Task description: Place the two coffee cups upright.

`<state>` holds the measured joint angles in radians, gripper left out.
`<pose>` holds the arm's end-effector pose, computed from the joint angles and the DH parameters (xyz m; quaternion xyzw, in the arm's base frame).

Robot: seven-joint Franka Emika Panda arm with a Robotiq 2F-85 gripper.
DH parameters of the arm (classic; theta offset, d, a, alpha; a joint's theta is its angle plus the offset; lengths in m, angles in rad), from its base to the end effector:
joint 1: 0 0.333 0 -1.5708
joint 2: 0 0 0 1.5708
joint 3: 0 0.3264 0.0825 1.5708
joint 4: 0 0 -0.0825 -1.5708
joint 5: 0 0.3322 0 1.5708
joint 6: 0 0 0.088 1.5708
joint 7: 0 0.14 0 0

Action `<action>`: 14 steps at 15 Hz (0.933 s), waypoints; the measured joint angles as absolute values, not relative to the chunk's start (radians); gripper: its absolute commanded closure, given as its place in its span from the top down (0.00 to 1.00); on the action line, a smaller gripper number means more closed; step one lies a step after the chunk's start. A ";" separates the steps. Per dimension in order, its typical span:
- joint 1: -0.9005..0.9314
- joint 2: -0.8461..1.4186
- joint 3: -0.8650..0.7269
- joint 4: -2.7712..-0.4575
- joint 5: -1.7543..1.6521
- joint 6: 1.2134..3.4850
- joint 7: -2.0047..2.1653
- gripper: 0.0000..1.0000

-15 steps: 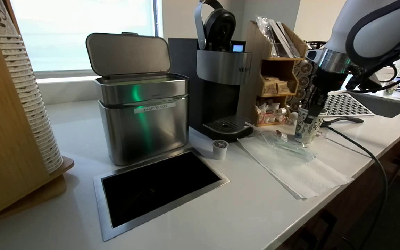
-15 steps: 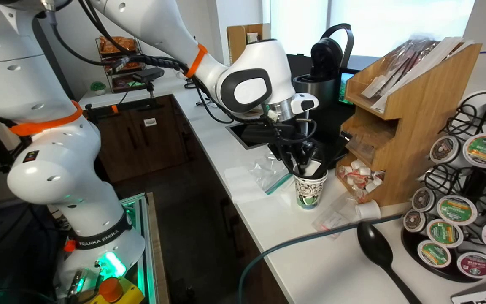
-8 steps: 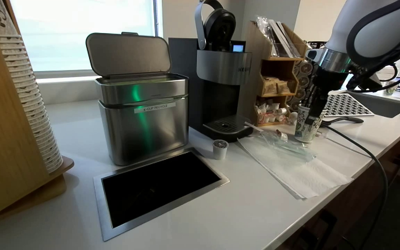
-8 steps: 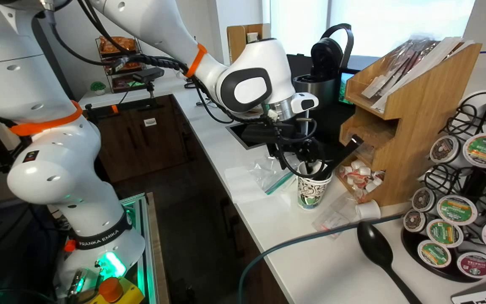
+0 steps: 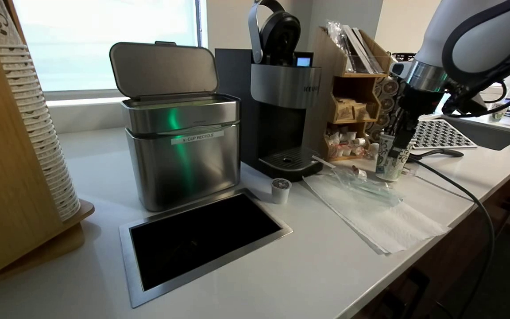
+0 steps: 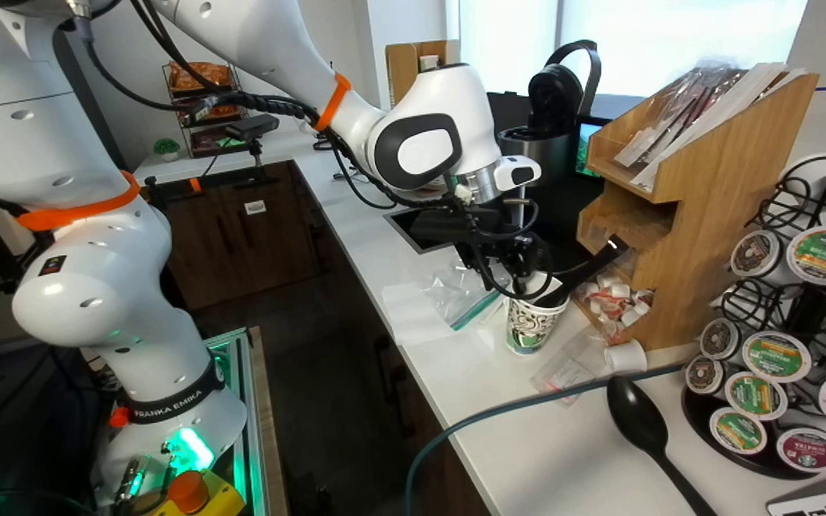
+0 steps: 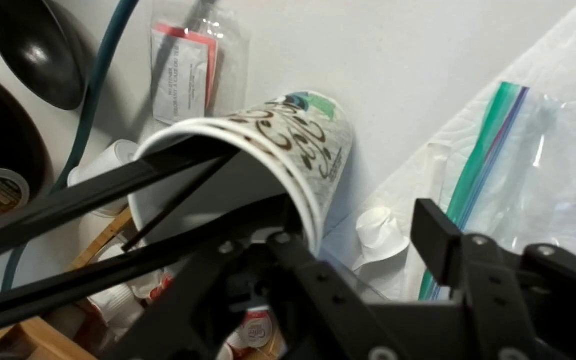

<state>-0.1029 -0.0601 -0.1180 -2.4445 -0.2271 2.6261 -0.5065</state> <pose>0.4586 -0.1014 0.3638 0.9636 0.2303 0.0894 0.1023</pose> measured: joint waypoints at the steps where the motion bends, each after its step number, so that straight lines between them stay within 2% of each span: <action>1: -0.103 -0.060 -0.118 -2.444 -0.227 2.626 -0.506 0.21; 4: -0.103 -0.060 -0.116 -2.444 -0.239 2.626 -0.502 0.00; 14: -0.112 -0.056 -0.110 -2.444 -0.584 2.647 -0.213 0.01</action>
<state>-0.1122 -0.0565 -0.1098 -2.4443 -0.5839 2.6472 -0.2131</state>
